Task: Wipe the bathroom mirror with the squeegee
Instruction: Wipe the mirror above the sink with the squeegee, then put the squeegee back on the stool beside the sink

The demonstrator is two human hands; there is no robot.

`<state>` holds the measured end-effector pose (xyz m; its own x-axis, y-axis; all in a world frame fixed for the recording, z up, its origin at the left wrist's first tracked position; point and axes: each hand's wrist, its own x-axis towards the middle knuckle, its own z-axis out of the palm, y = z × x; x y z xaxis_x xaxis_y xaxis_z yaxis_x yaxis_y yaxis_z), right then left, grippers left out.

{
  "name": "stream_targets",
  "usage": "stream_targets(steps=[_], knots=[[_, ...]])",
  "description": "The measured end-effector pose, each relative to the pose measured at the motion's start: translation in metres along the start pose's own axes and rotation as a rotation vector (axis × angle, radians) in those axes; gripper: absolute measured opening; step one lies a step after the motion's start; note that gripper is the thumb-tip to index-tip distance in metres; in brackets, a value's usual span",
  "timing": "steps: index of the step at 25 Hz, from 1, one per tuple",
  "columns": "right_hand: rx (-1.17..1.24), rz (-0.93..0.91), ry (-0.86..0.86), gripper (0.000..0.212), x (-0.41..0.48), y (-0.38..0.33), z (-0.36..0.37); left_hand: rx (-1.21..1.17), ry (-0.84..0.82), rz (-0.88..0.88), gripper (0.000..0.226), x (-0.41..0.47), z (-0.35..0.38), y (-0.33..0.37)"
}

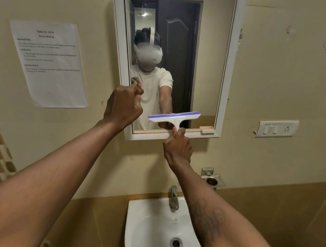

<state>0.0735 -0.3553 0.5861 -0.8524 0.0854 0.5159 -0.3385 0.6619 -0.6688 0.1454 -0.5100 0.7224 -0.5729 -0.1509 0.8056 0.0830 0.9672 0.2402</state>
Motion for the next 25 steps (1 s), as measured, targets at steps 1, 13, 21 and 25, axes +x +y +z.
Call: stream_targets(steps=[1, 13, 21, 25], knots=[[-0.001, 0.015, -0.013, 0.031, -0.005, 0.003, 0.002, 0.003, -0.025, -0.008, 0.023, -0.005, 0.003, 0.0], [0.008, 0.169, -0.132, 0.034, -0.017, 0.006, -0.021, -0.014, -0.186, -0.082, 0.027, -0.062, 0.019, 0.013], [-0.119, 0.102, -0.078, 0.052, -0.055, 0.083, -0.066, -0.035, -0.341, -0.085, 0.026, -0.123, 0.07, 0.062], [-0.168, 0.152, -0.087, 0.052, -0.053, 0.129, -0.098, -0.092, -0.422, -0.082, 0.028, -0.15, 0.106, 0.106]])
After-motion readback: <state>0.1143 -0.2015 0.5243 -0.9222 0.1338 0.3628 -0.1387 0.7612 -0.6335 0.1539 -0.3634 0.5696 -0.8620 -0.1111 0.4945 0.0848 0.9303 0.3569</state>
